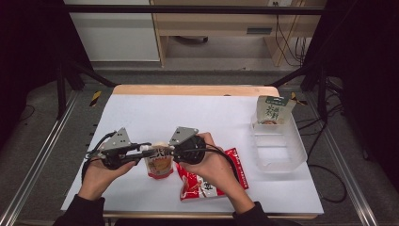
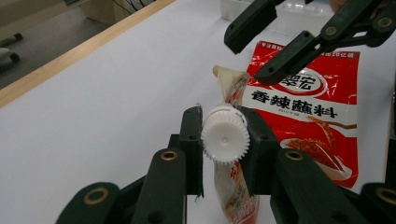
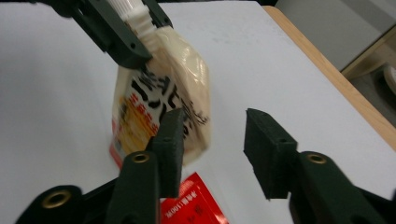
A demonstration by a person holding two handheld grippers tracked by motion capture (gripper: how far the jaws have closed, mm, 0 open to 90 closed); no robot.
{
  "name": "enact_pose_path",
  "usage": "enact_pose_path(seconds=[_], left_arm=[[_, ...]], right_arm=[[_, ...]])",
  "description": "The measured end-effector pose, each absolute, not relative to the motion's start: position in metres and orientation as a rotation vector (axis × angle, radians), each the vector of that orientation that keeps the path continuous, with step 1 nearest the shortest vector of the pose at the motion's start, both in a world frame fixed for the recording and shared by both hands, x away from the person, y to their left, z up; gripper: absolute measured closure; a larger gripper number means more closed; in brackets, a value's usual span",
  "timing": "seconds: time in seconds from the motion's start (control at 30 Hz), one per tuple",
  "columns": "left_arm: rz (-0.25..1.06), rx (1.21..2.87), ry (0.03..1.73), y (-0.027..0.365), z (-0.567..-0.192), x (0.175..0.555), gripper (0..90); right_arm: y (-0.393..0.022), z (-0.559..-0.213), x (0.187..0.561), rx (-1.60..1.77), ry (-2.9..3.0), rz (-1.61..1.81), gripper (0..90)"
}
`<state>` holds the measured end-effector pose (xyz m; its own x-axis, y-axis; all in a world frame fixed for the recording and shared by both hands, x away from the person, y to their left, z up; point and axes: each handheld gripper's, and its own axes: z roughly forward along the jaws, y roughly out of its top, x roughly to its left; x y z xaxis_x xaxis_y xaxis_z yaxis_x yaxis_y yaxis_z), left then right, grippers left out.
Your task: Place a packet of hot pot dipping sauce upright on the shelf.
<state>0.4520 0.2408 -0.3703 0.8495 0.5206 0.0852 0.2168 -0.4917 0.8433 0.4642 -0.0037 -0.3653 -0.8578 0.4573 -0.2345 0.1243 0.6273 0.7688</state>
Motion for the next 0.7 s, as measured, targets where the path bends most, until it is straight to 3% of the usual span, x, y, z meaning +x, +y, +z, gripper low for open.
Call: enact_pose_path(seconds=[0.13,0.17,0.4,0.7], left_arm=[[0.441,2.096,0.526,0.243,-0.363,0.450,73.2],[0.456,2.093,0.520,0.244,-0.358,0.449,73.2],[0.464,2.100,0.471,0.238,-0.345,0.451,73.2],[0.442,2.129,0.375,0.212,-0.337,0.463,73.2]], right_arm=[[-0.009,-0.357,0.463,0.439,2.441,1.083,51.3],[-0.012,-0.351,0.464,0.427,2.451,1.063,43.6],[-0.020,-0.339,0.469,0.355,2.539,0.918,27.8],[-0.027,-0.321,0.478,0.330,2.615,0.824,20.7]])
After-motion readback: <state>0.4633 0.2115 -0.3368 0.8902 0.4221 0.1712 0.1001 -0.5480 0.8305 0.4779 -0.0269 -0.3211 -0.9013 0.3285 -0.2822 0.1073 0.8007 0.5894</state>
